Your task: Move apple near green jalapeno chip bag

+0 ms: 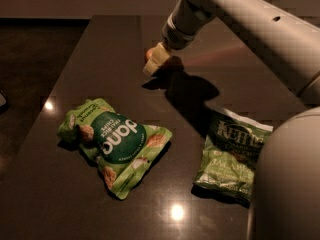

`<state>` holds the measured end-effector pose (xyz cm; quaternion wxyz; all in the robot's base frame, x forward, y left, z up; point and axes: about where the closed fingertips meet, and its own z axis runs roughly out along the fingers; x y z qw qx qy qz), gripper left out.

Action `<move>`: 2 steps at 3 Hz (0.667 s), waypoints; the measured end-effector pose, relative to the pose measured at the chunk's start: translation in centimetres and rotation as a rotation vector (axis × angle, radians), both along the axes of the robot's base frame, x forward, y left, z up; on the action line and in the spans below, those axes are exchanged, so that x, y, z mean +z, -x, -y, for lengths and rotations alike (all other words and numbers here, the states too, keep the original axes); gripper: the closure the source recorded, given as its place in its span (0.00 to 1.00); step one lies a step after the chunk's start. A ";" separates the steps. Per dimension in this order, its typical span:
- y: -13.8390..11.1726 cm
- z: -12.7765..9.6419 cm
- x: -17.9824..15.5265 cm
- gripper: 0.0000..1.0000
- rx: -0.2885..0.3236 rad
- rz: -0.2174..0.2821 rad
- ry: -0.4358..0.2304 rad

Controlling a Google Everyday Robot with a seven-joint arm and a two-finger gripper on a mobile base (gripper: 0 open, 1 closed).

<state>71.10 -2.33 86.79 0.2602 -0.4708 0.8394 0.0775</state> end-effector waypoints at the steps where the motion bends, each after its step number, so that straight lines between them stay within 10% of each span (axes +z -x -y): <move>1: -0.7 -0.4 -0.6 0.10 0.003 -0.008 0.009; 2: -0.9 -0.5 -0.6 0.29 0.010 -0.014 0.000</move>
Offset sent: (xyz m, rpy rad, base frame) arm 0.0102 0.0039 0.0014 0.0132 0.0120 0.0131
